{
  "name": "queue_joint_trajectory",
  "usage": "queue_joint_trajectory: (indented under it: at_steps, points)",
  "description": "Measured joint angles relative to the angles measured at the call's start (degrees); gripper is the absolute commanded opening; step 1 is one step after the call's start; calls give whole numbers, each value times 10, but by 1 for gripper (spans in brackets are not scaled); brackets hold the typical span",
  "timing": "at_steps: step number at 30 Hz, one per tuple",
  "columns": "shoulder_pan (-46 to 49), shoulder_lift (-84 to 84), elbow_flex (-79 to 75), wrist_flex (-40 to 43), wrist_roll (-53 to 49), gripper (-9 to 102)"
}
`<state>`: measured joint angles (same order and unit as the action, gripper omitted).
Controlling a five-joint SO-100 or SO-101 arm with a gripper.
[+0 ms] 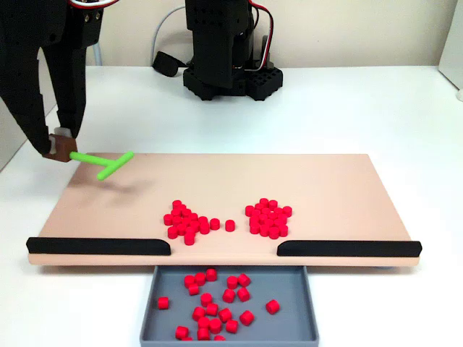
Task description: Push granules from right to the grey container
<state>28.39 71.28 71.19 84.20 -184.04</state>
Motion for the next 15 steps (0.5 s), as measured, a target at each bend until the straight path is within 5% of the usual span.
queue_joint_trajectory:
  at_steps: [15]
  points:
    - [-31,-39,-25,-3,0,0]
